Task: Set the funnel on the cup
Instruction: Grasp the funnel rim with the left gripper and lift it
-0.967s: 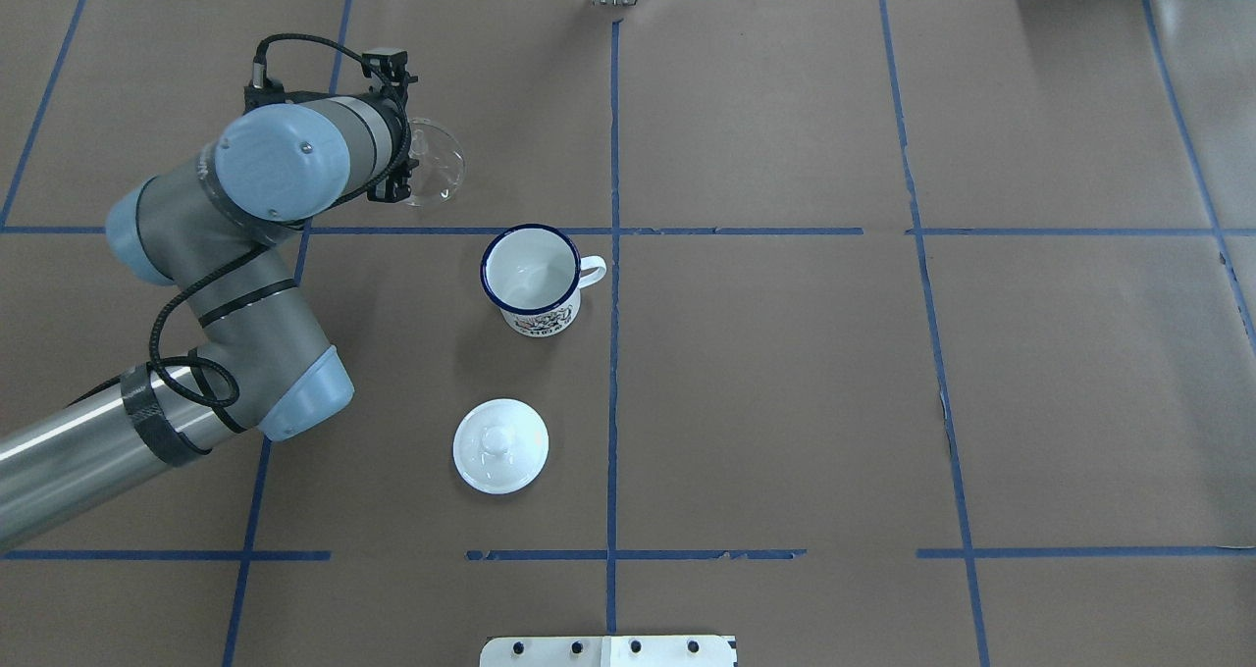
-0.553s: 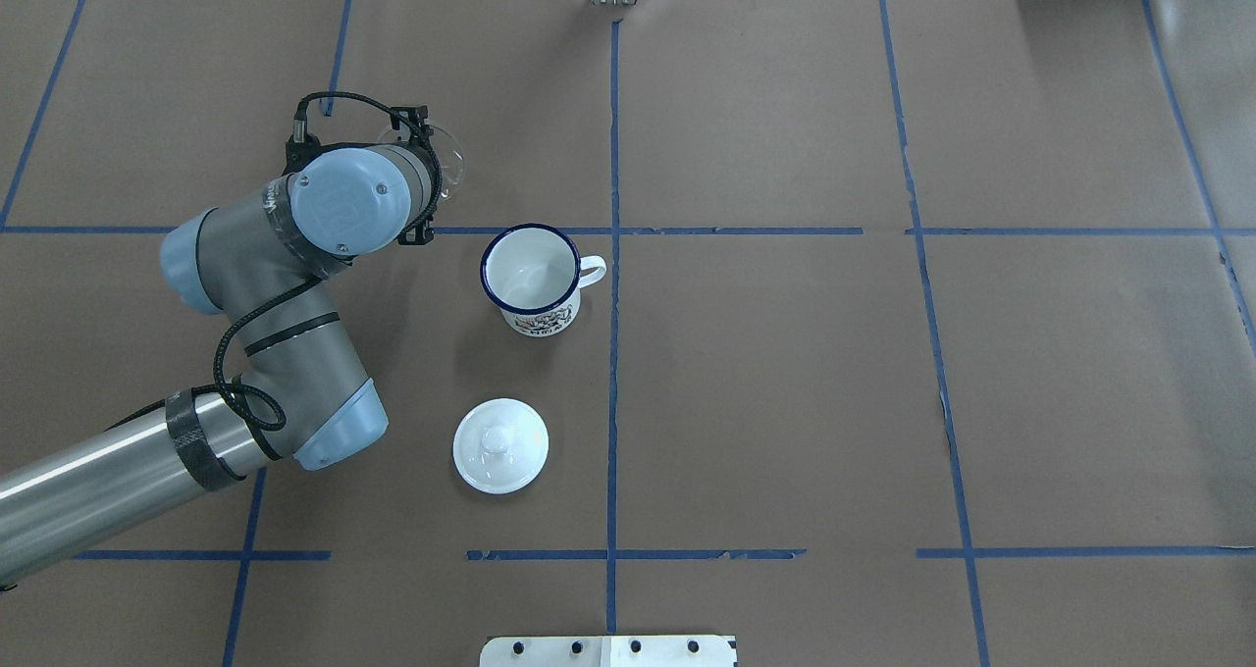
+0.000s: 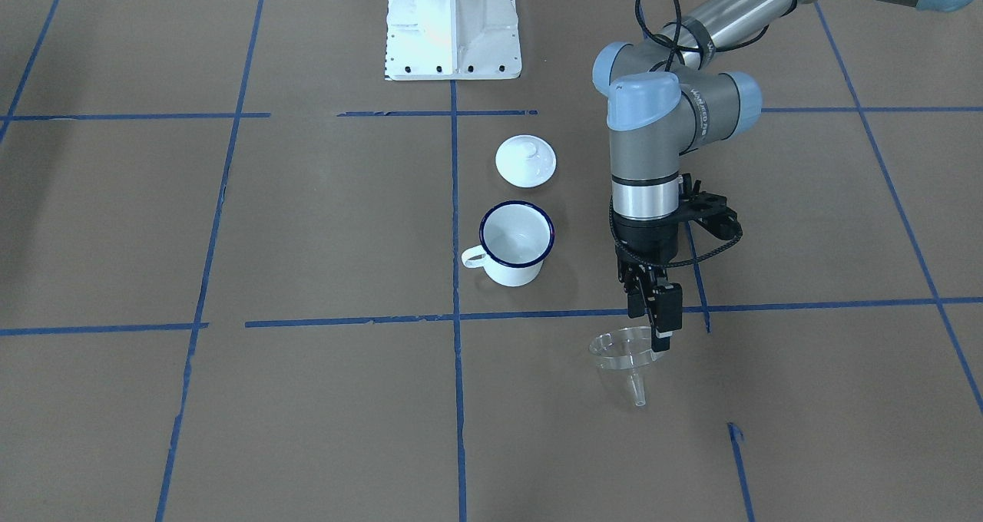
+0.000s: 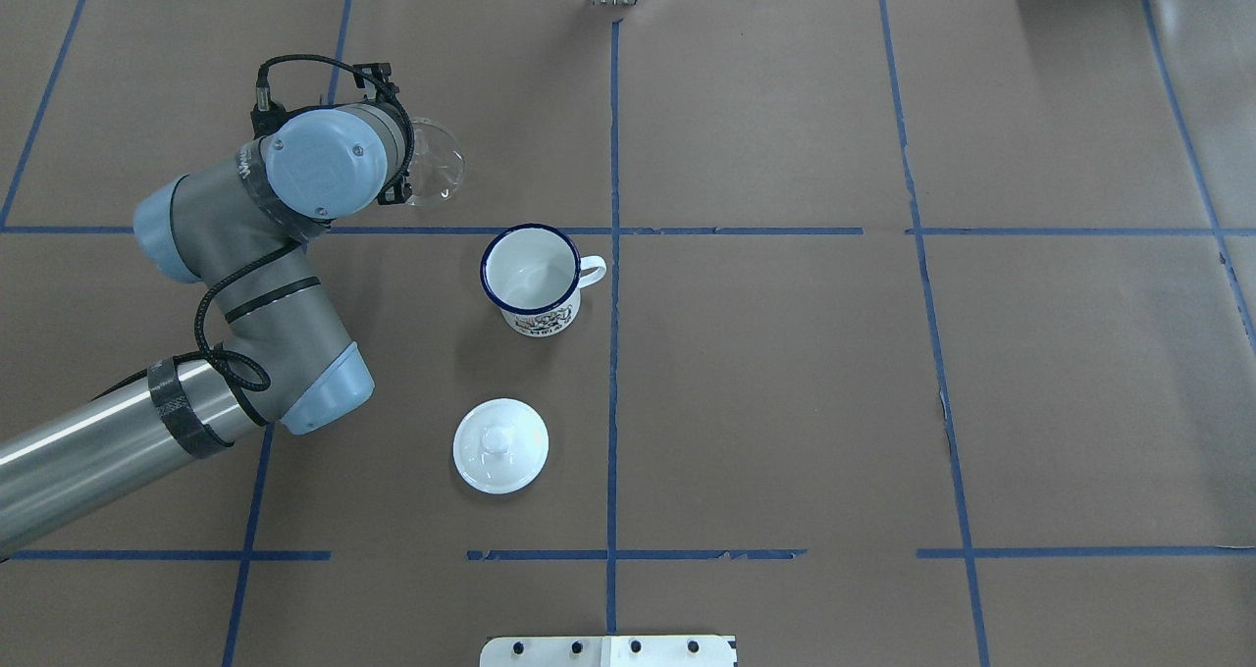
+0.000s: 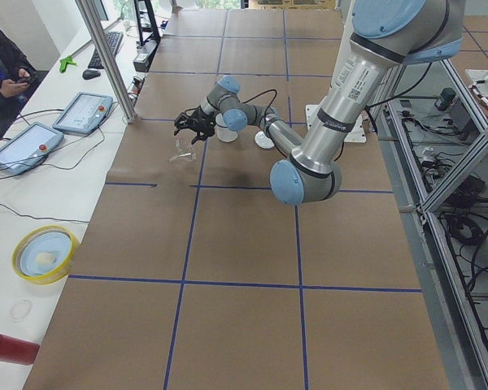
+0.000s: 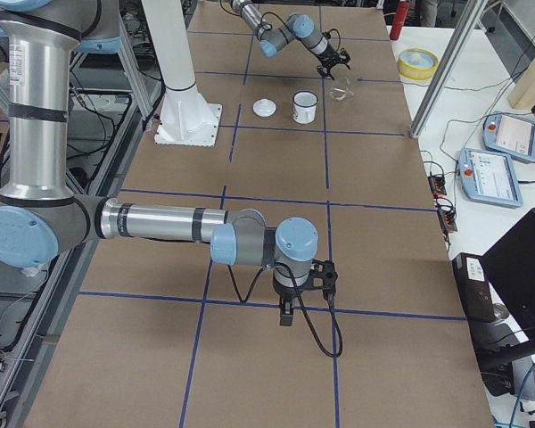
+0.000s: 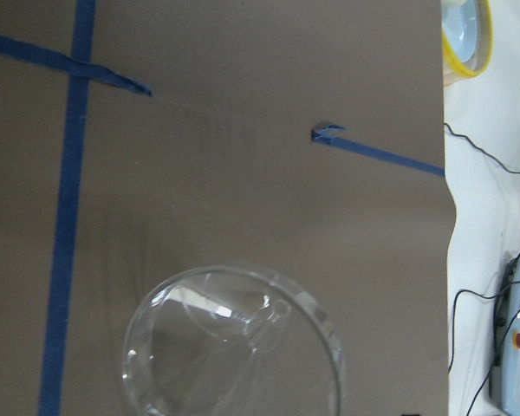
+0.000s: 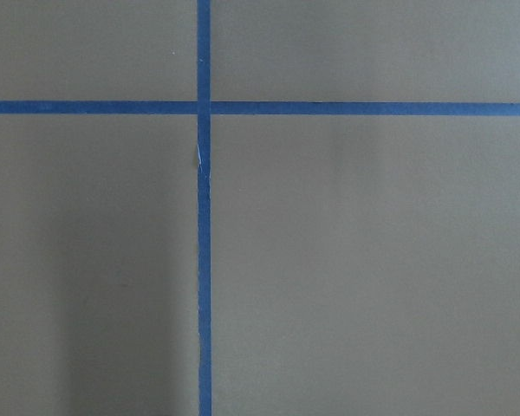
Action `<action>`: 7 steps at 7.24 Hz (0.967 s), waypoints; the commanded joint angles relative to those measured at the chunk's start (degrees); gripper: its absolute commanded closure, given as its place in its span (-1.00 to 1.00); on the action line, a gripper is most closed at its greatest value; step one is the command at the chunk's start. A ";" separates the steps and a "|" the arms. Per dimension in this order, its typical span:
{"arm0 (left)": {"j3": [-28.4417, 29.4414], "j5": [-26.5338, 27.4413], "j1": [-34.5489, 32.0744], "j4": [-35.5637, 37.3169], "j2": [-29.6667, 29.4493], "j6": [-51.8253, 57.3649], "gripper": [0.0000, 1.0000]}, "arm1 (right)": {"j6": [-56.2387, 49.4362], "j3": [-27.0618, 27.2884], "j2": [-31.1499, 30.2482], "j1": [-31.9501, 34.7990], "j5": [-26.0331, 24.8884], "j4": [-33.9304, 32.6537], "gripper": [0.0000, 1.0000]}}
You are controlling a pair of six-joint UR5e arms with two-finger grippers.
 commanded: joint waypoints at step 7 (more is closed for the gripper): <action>5.90 0.10 0.06 -3.89 -1.73 -1.81 0.85 | 0.00 0.00 0.00 0.00 0.00 0.00 -1.00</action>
